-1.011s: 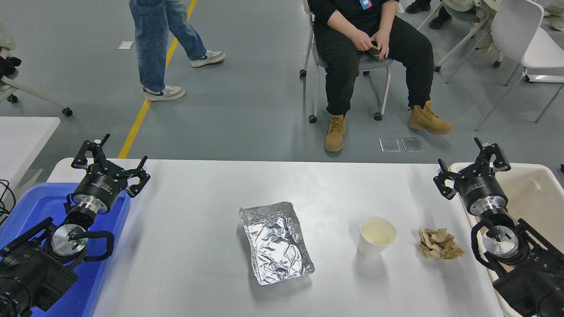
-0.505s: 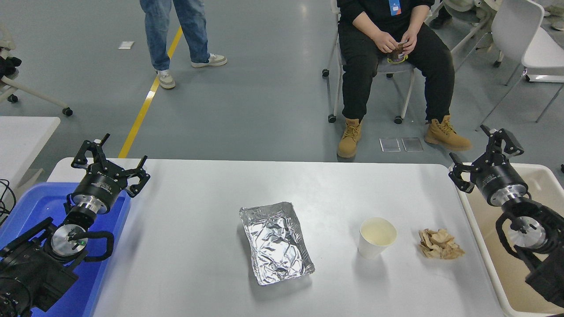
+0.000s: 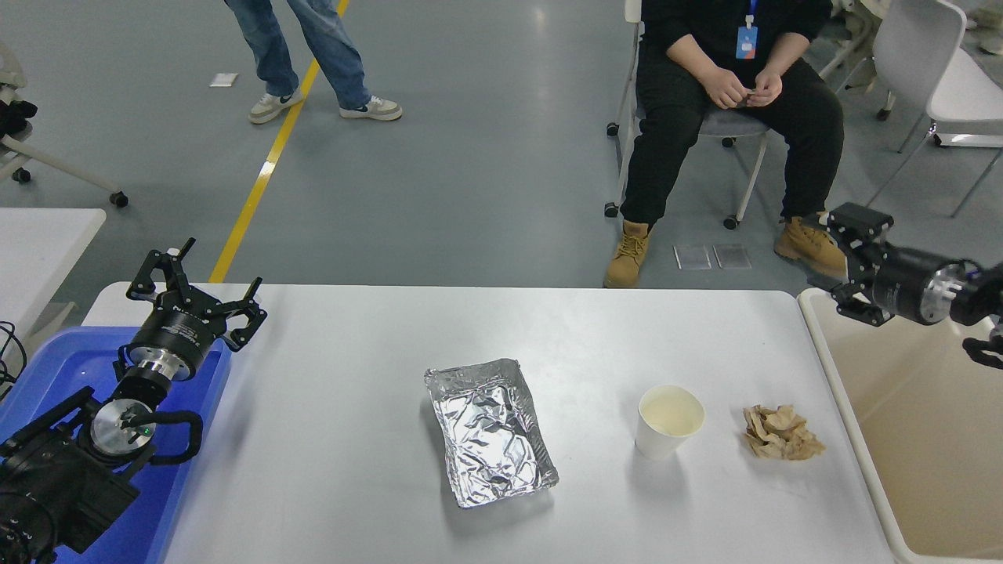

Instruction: Clean the table surface

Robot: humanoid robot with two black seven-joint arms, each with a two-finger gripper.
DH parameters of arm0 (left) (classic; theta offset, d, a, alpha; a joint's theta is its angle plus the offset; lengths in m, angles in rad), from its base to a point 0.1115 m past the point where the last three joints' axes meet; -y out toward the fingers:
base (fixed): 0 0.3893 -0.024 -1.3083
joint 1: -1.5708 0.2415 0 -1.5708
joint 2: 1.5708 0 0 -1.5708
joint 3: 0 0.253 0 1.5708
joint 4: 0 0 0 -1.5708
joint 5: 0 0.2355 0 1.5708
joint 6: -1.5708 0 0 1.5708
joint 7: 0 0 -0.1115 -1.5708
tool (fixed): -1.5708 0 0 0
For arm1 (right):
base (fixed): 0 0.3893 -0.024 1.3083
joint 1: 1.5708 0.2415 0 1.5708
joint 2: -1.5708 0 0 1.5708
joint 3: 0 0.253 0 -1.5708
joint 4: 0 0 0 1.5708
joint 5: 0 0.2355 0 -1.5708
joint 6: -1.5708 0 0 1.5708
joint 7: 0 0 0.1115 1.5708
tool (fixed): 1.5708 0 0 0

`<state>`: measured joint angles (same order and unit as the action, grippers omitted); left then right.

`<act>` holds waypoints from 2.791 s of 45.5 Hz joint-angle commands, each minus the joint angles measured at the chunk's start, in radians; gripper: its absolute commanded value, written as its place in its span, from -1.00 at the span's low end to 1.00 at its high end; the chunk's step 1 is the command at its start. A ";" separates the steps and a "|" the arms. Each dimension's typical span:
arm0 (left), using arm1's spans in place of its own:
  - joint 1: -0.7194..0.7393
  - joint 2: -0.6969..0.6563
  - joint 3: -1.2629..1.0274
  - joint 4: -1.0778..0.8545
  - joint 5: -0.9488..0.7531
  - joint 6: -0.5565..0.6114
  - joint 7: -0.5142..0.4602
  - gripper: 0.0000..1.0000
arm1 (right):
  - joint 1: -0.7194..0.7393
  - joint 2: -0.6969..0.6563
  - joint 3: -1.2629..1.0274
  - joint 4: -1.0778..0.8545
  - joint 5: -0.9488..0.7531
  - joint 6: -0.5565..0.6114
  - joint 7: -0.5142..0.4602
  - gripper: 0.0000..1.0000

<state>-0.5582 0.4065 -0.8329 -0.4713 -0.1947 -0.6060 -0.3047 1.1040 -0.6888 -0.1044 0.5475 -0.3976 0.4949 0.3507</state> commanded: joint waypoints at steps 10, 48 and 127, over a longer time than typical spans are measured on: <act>0.000 0.000 0.000 0.000 0.000 0.000 -0.001 1.00 | 0.289 -0.043 -0.241 0.149 -0.501 0.103 0.113 0.95; 0.000 0.000 0.000 -0.001 0.000 0.000 -0.001 1.00 | 0.473 0.270 -0.501 0.364 -0.868 0.099 0.198 0.95; 0.000 0.000 0.000 0.000 0.000 0.000 -0.001 1.00 | 0.220 0.394 -0.672 0.161 -0.940 -0.171 0.198 0.06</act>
<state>-0.5580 0.4065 -0.8330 -0.4714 -0.1948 -0.6058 -0.3048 1.3344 -0.2978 -0.7773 0.7261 -1.3373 0.3332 0.5480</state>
